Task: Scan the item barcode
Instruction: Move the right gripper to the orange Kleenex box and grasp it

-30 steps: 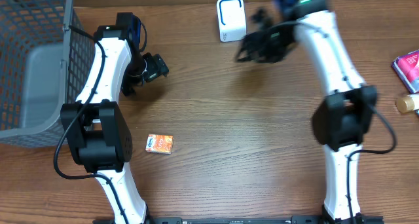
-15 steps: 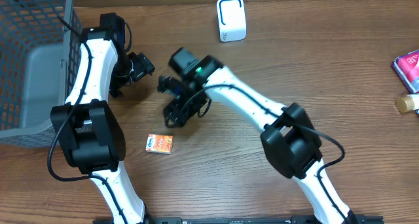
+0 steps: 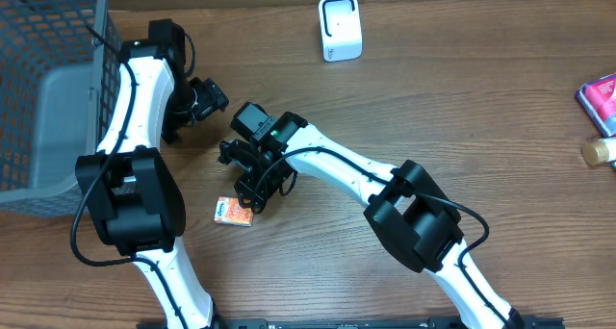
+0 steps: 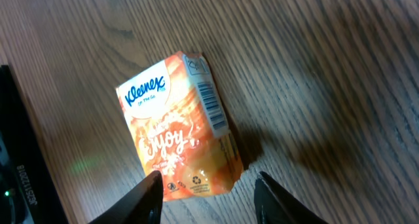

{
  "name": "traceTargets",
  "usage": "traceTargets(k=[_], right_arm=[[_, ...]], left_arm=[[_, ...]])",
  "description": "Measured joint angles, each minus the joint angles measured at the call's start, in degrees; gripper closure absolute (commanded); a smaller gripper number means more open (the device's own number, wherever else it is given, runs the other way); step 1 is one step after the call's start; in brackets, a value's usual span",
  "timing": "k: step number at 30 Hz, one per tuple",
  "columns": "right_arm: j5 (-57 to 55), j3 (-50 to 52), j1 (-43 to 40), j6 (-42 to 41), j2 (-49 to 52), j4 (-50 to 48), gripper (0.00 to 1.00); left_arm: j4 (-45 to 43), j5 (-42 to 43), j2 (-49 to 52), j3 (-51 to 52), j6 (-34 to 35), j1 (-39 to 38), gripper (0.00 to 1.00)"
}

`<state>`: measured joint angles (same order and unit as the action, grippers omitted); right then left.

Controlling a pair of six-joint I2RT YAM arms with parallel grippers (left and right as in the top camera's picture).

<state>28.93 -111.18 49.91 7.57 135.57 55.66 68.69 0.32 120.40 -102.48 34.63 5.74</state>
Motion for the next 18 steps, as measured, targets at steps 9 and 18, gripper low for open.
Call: traceTargets(k=[9,18], right_arm=[[0.7,0.0,0.0,-3.7,3.0,-0.6,0.96],[-2.3,-1.6,-3.8,-16.2,3.0,4.3,0.96]], left_arm=[[0.6,-0.2,0.0,0.0,0.0,0.0,0.0],[0.9,-0.2,0.0,0.0,0.0,0.0,0.0]])
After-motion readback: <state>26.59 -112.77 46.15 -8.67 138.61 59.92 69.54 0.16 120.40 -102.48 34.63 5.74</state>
